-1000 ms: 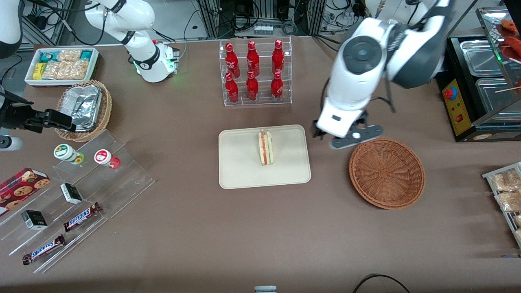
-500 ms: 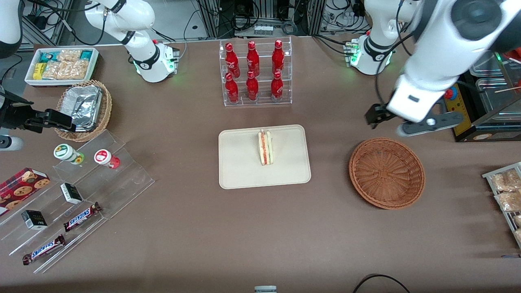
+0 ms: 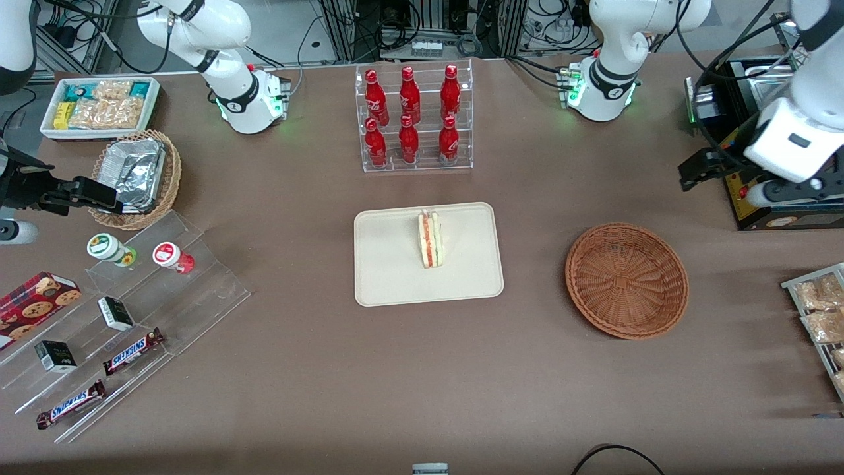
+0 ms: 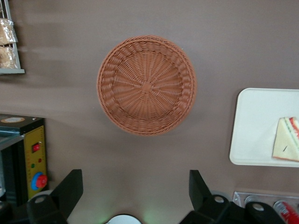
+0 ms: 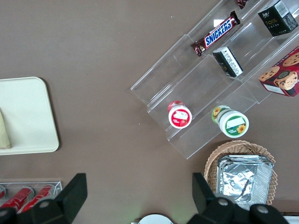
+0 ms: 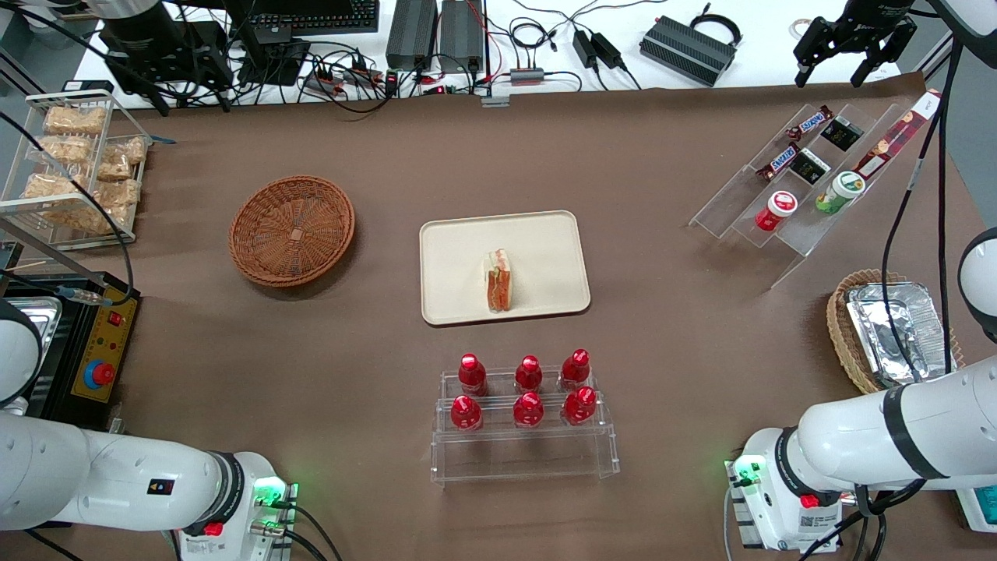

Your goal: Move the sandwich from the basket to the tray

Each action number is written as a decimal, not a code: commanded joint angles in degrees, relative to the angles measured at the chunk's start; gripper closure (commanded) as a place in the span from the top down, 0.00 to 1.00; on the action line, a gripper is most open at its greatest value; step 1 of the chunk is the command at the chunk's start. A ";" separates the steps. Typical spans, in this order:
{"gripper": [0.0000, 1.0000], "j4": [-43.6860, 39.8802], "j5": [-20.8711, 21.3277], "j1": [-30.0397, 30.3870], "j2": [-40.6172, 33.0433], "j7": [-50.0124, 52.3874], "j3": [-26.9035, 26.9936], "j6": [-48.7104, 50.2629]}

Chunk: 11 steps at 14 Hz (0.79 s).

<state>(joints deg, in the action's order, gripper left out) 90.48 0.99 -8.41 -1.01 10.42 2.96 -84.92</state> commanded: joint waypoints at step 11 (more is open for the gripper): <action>1.00 -3.46 -2.49 3.58 2.85 -9.36 2.14 -0.60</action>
<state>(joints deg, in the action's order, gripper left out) 89.92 -1.60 -5.22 -0.31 1.78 5.49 -85.79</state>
